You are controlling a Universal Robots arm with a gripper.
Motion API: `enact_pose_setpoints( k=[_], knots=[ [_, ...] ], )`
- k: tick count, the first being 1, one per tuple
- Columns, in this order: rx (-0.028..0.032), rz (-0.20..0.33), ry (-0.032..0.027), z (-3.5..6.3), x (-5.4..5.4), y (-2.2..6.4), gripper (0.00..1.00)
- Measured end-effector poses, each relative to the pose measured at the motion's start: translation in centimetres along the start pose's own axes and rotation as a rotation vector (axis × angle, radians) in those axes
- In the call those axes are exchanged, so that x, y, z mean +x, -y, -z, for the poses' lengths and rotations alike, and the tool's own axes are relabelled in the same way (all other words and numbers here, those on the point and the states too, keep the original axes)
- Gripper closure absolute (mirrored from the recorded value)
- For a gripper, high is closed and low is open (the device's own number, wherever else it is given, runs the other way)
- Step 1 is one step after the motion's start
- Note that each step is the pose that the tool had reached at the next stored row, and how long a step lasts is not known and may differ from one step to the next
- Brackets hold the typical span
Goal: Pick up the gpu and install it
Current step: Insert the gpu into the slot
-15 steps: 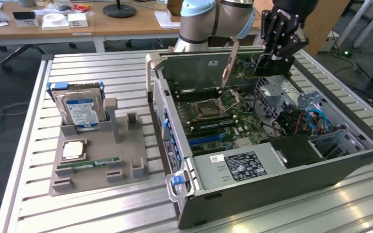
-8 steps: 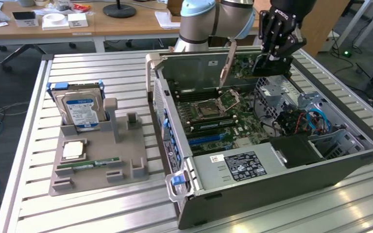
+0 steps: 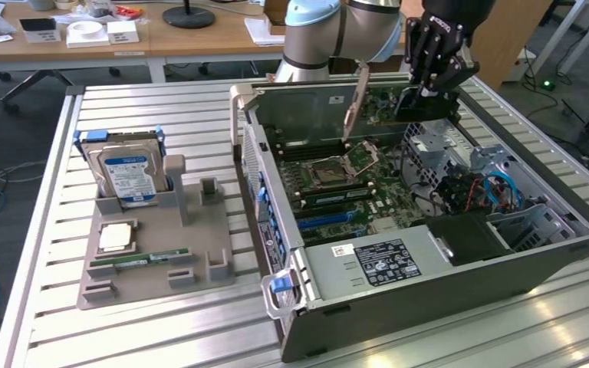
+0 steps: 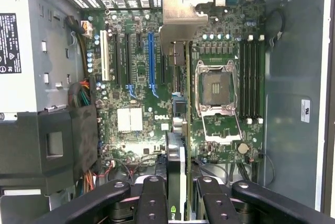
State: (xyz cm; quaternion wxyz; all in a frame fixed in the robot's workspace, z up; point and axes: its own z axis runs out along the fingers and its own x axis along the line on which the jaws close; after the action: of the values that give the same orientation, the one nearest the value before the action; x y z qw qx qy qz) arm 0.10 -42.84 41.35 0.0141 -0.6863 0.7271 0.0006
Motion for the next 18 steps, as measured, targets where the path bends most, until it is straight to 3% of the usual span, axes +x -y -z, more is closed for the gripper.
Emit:
enact_pose_setpoints(
  k=[18],
  knots=[
    [0.0, 0.0, -0.0008, -1.63, 0.1, -0.54, 0.73]
  ],
)
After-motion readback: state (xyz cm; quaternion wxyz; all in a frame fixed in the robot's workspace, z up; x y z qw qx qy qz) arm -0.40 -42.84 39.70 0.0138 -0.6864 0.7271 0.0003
